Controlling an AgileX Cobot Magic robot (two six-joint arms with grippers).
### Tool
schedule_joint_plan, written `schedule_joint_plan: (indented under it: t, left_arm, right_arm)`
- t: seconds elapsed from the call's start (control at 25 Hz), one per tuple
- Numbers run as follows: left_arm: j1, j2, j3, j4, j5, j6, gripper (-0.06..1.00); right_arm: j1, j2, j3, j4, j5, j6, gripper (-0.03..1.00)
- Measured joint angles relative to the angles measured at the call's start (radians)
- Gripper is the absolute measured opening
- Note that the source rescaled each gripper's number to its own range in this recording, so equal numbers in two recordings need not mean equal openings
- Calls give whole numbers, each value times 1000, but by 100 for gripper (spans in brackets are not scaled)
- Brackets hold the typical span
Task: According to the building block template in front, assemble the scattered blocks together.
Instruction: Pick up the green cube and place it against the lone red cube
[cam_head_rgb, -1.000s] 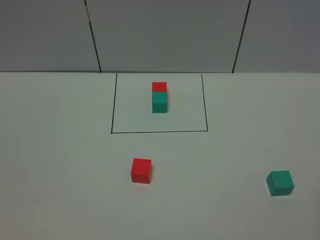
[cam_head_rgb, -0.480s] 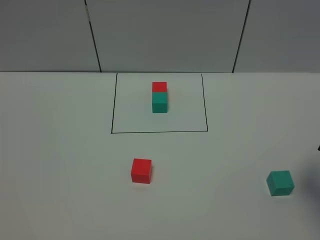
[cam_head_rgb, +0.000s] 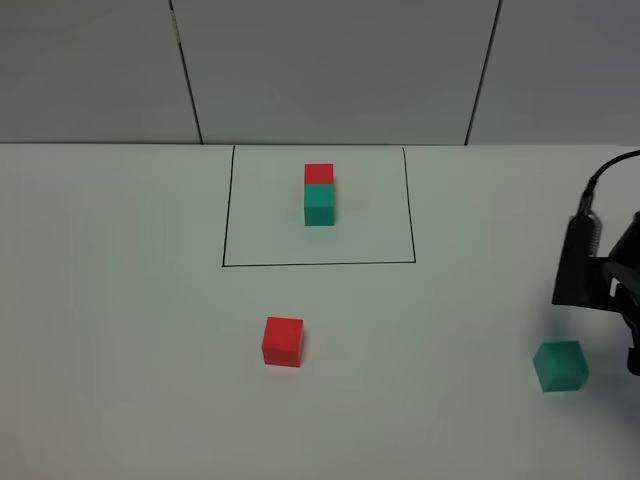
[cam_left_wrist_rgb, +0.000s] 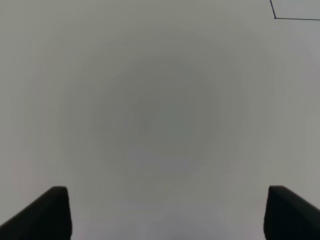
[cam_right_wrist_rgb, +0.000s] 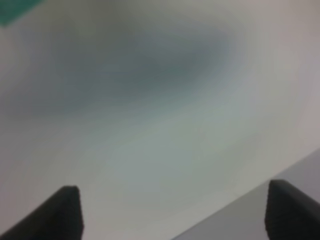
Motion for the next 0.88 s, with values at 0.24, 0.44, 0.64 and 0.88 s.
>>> schedule_joint_plan:
  t: [0.24,0.44,0.64,0.88]
  left_arm:
    - [0,0,0,0,0,1,94]
    - [0,0,0,0,0,1,94]
    - [0,0,0,0,0,1,94]
    - [0,0,0,0,0,1,94]
  right_arm:
    - [50,53,-6,28,-36,-81,100]
    - [85,61,-6,92,-83,-183,100]
    - [85,89,-8,155,-88,-263,100]
    - [85,91,-8,267,-138,-439,93]
